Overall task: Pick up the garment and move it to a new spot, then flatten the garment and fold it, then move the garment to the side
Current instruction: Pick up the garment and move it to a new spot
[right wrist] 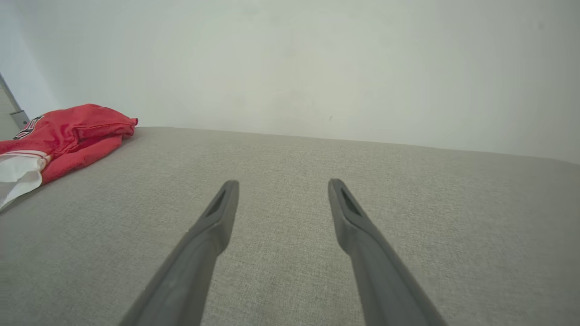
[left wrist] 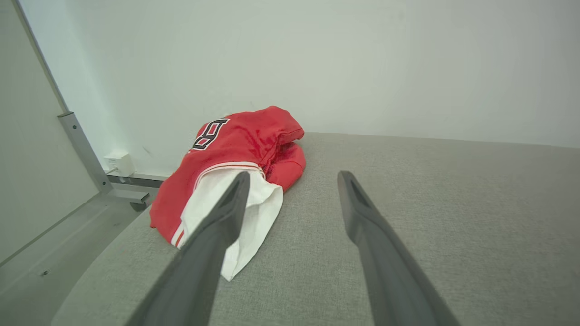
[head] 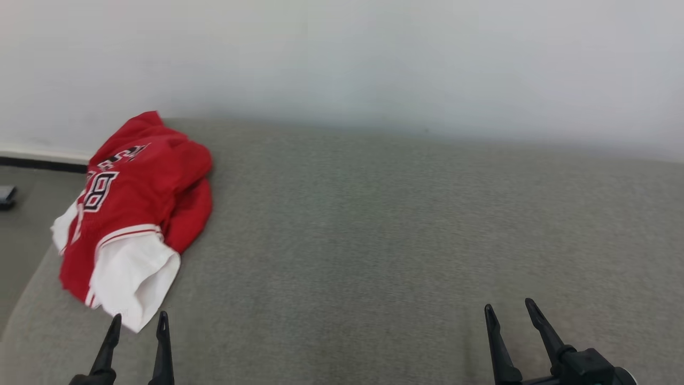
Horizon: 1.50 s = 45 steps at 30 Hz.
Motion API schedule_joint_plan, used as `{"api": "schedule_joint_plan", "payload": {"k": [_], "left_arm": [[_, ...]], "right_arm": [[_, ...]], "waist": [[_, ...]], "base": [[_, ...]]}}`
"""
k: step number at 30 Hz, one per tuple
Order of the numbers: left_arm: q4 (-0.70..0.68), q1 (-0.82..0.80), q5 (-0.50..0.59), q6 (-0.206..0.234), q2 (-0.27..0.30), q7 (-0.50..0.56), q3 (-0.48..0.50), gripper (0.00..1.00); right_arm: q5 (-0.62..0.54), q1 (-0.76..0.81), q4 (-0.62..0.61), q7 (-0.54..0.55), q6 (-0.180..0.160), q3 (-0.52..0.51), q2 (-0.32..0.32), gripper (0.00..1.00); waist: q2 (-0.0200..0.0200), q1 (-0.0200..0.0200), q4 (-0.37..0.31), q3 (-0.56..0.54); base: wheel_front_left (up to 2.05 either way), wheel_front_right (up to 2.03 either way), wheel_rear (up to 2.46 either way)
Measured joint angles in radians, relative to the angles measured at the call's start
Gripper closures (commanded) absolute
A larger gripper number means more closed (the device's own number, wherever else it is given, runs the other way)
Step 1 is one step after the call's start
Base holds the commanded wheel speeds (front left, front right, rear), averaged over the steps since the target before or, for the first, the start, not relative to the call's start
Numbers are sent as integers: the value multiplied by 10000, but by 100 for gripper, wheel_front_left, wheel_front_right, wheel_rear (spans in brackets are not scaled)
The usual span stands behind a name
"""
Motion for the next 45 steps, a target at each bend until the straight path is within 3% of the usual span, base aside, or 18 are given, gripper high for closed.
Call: {"api": "schedule_joint_plan", "payload": {"k": [16, 23, 35, 45], "left_arm": [[182, 118, -67, 157, -81, 0, 548, 0], [6, 304, -65, 305, -159, 0, 767, 0], [31, 82, -236, 311, -245, 0, 1078, 0], [1049, -2947, -867, -15, 648, -2, 1024, 0]], "right_arm": [[-169, -10, 56, 0, 2, 140, -2, 0], [-201, -79, 88, 0, 2, 384, 4, 0], [-385, -450, 313, 0, 2, 439, 2, 0], [-1012, -1193, 134, 0, 2, 265, 6, 0]], "waist": [[1, 0, 2593, 88], [0, 0, 3412, 125], [1, 2, 3651, 601], [1, 3, 3045, 1098]], "base": [[0, 0, 0], [0, 0, 0], [0, 0, 0], [0, 0, 0]]}}
